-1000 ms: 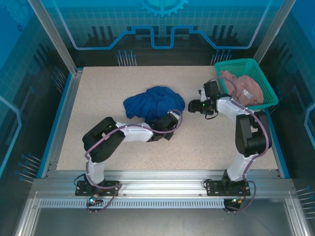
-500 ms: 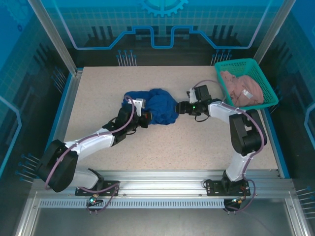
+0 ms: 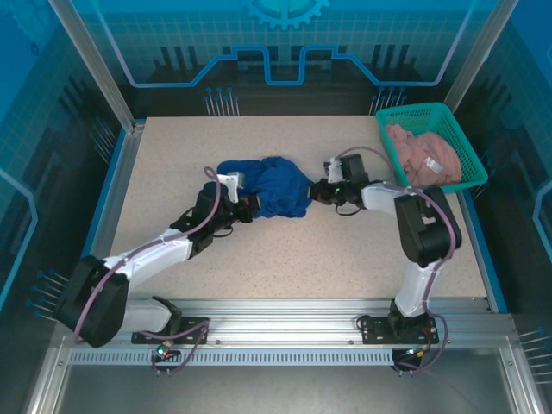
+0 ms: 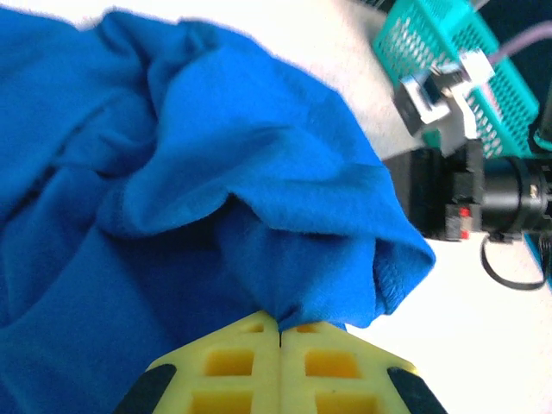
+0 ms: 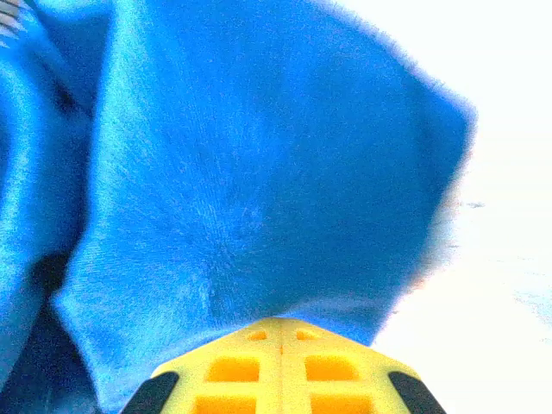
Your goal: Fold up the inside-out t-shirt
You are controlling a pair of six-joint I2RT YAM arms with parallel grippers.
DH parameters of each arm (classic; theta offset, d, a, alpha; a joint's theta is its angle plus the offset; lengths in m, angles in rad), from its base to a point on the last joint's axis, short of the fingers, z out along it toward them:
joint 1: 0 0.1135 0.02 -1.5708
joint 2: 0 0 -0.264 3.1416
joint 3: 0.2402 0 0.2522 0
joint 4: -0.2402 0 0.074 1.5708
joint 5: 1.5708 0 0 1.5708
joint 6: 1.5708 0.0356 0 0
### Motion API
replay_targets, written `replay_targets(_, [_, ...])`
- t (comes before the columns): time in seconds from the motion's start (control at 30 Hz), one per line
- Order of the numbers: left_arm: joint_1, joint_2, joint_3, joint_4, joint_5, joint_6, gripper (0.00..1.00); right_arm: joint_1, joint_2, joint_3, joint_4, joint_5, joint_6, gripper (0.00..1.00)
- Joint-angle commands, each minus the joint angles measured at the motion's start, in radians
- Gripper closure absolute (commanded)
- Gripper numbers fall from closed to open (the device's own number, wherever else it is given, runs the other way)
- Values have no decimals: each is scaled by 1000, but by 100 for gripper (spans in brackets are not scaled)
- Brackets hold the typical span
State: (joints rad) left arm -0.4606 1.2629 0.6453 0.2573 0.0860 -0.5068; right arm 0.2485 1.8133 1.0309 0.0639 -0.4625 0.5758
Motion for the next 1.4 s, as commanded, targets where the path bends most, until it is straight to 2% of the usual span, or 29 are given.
replay_targets(0.0, [17, -114, 23, 19, 11, -35, 100, -67, -318, -2, 58, -31, 0, 100])
replay_targets(0.13, [17, -172, 97, 20, 15, -26, 100, -31, -605, 52, -82, 114, -145, 100])
replay_targets(0.2, [17, -179, 135, 17, 22, -13, 100, -4, -671, 85, -171, 231, -205, 100])
replay_targets(0.27, [17, -174, 161, 1, 26, 0, 100, 17, -671, 106, -276, 327, -221, 100])
replay_targets(0.37, [17, -158, 156, -4, 36, -16, 100, 84, -625, 12, -255, 268, -216, 68])
replay_targets(0.47, [17, -149, 143, 3, 54, -39, 100, 243, -602, -143, -95, 260, -270, 51])
replay_targets(0.6, [18, -152, 148, -31, 55, -30, 100, 447, -559, -280, 12, 355, -365, 40])
replay_targets(0.73, [17, -161, 145, -41, 52, -26, 100, 544, -456, -351, 132, 412, -321, 36])
replay_targets(0.83, [16, -160, 141, -40, 58, -27, 100, 566, -350, -319, 199, 421, -302, 39])
replay_targets(0.97, [17, -163, 135, -40, 47, -23, 100, 567, -260, -239, 257, 419, -298, 53])
replay_targets(1.0, [17, -164, 137, -41, 44, -20, 100, 566, -249, -217, 247, 415, -302, 62])
replay_targets(1.07, [17, -172, 141, -47, 30, -14, 100, 563, -269, -165, 154, 441, -344, 94])
replay_targets(1.1, [17, -178, 146, -55, 23, -10, 100, 560, -306, -158, 101, 471, -370, 100])
replay_targets(1.17, [17, -197, 168, -88, -4, 15, 100, 546, -447, -100, -12, 538, -435, 100])
replay_targets(1.27, [20, -232, 200, -112, -53, 54, 100, 477, -660, -30, -117, 539, -467, 100])
replay_targets(1.37, [21, -258, 260, -122, -57, 93, 91, 399, -769, 87, -203, 535, -476, 100])
